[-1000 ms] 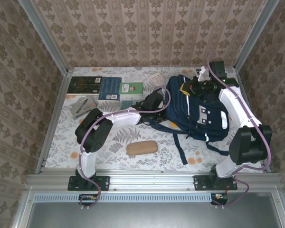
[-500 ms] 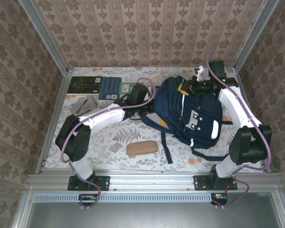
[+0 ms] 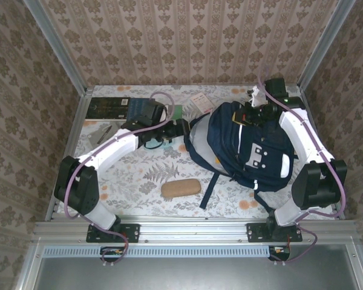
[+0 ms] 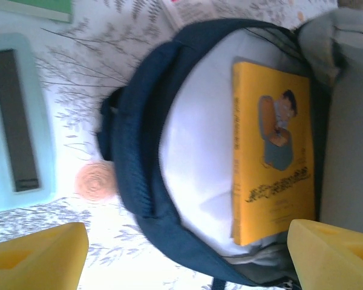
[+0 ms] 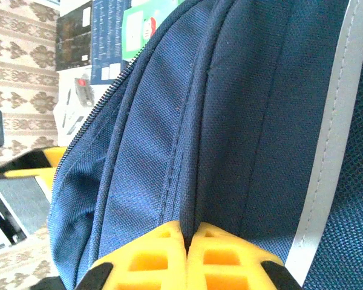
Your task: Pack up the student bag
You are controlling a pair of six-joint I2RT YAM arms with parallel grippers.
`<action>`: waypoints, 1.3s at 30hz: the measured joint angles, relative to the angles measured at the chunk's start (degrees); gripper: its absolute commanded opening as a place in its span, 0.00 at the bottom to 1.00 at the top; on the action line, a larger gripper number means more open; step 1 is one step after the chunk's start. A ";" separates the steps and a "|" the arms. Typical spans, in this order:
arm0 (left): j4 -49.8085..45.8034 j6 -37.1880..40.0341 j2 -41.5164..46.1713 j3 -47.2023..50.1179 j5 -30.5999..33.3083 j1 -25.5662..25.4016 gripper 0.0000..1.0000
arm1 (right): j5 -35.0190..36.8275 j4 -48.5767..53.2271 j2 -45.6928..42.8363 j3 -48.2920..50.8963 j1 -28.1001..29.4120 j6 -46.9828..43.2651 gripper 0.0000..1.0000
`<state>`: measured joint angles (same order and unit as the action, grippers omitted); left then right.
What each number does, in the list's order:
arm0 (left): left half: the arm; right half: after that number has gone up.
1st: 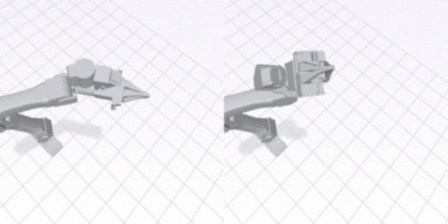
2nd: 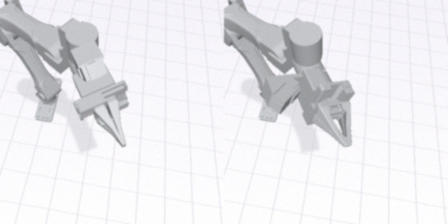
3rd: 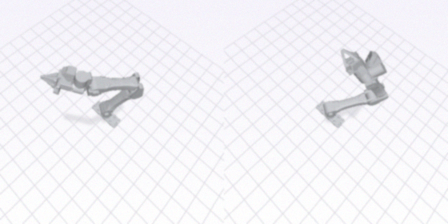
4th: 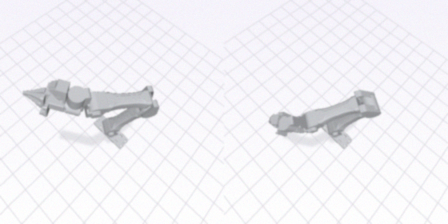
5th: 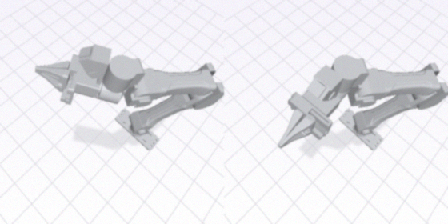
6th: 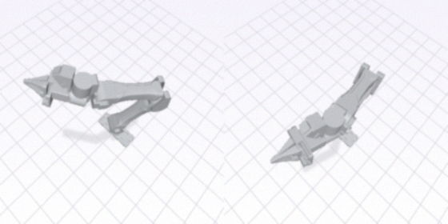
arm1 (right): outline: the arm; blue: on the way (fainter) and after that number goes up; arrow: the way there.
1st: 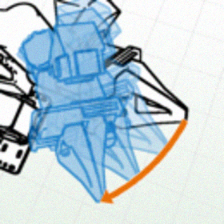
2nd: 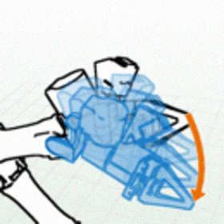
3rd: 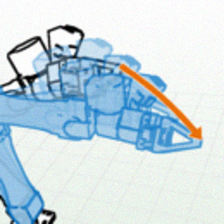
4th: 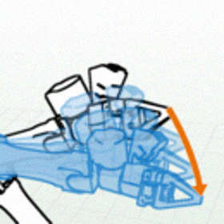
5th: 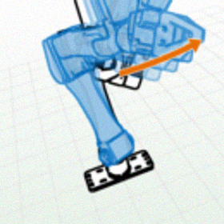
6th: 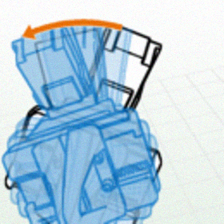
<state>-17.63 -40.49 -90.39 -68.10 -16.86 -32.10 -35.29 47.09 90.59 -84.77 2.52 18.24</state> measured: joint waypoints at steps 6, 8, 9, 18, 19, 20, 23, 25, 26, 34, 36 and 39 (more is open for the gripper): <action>-3.21 3.50 -1.09 -2.93 0.00 7.74 0.85 | 3.61 2.62 2.84 -3.65 2.14 -3.37 0.00; -3.41 4.81 -2.25 -4.46 0.04 10.14 0.85 | 4.72 2.62 3.82 -3.63 2.93 -3.78 0.00; -3.41 5.49 -2.95 -5.01 0.09 11.52 0.84 | 5.42 2.47 4.13 -3.45 3.32 -4.04 0.00; -4.17 10.86 -16.04 -12.81 0.42 21.64 0.80 | 11.10 0.17 3.87 -1.25 5.09 -3.65 0.55; -4.48 11.41 -17.40 -13.75 0.46 22.25 0.80 | 13.09 -0.20 3.52 -1.07 5.51 -3.32 0.58; -5.07 12.00 -18.78 -14.86 0.46 22.84 0.80 | 15.02 -0.39 3.15 -0.96 6.03 -3.06 0.58; -6.38 13.55 -22.32 -18.32 0.46 23.96 0.78 | 20.20 -1.01 1.64 -0.92 8.90 -2.38 0.58; -7.32 14.47 -24.90 -21.44 0.42 24.39 0.72 | 22.38 -2.01 0.57 -0.90 11.30 -1.38 0.58; -7.58 14.91 -26.49 -23.39 0.35 24.65 0.69 | 23.21 -2.80 0.11 -0.90 12.63 -0.61 0.58; -9.88 16.17 -37.99 -35.95 -0.50 25.05 0.61 | 26.10 -8.48 0.17 -0.92 22.29 4.68 0.58; -10.64 16.09 -40.50 -38.23 -0.68 25.09 0.59 | 26.29 -9.66 0.92 -0.92 24.74 5.73 0.58; -11.65 15.69 -42.66 -38.88 -0.83 25.14 0.57 | 26.36 -10.75 2.82 -0.94 27.91 6.80 0.59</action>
<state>-29.28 -24.80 -133.05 -106.98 -17.69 -6.96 -8.93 36.34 93.41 -85.71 30.44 25.04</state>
